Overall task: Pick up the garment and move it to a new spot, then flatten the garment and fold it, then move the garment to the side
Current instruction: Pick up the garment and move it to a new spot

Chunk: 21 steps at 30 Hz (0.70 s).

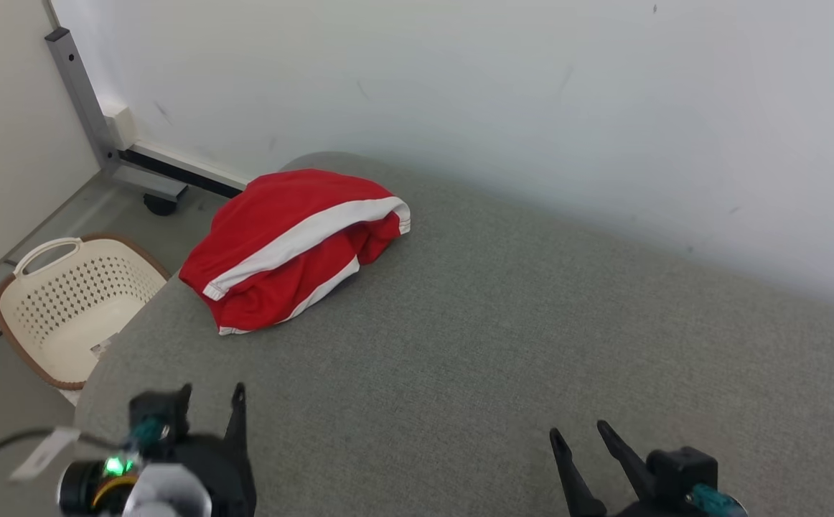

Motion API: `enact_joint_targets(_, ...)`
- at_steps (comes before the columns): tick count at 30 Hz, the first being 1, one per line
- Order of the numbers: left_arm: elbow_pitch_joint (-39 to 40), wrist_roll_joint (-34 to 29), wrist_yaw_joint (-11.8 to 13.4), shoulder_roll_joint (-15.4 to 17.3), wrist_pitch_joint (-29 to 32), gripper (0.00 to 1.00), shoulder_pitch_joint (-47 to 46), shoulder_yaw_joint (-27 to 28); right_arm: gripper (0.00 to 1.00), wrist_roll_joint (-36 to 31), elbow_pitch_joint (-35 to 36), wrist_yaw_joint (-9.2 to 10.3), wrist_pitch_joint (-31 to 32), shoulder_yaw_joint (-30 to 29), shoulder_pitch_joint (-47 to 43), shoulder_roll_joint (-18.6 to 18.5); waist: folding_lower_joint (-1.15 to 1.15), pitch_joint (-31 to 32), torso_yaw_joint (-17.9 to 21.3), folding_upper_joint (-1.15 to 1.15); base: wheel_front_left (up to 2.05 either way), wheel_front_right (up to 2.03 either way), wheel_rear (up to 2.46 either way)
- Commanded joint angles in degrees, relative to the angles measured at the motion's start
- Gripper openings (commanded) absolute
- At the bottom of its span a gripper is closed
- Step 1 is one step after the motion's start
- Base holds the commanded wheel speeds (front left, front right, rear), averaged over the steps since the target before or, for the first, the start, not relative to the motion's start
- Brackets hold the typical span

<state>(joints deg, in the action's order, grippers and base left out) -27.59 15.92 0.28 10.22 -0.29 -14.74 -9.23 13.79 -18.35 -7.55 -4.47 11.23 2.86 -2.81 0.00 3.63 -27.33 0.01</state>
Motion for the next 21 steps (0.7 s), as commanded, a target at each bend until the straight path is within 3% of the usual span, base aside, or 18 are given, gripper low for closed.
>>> enact_joint_targets(1, -1.09, -0.83, -0.52, 0.04, 0.66, 1.00, -2.04, -0.48, 1.00, -0.46, 0.61, 0.12, 0.27, -0.29, -1.17, -0.13, 0.00, 0.19, 0.21, -0.01, 0.00, 0.00, 0.00)
enact_joint_targets(4, -6.32, -0.93, -1.90, 1.24, 3.53, 1.00, -8.32, -1.12, 1.00, -2.98, 4.52, 0.11, 3.12, 1.83, -1.78, -0.12, 0.00, -1.94, 3.27, -0.01, 0.00, 0.00, 0.00)
enact_joint_targets(11, -15.15, 0.66, -3.84, 2.35, 6.59, 1.00, -22.82, -0.43, 1.00, -5.19, 15.73, 0.12, 10.26, 3.77, -1.18, -4.27, 0.00, -10.74, 10.93, -0.01, 0.00, 0.00, 0.00)
enact_joint_targets(21, -25.12, 0.25, -5.72, 3.82, 7.40, 1.00, -36.29, -2.01, 1.00, -6.23, 28.00, 0.12, 15.49, 3.65, 0.51, -7.40, 0.00, -20.60, 17.04, -0.01, 0.00, 0.00, 0.00)
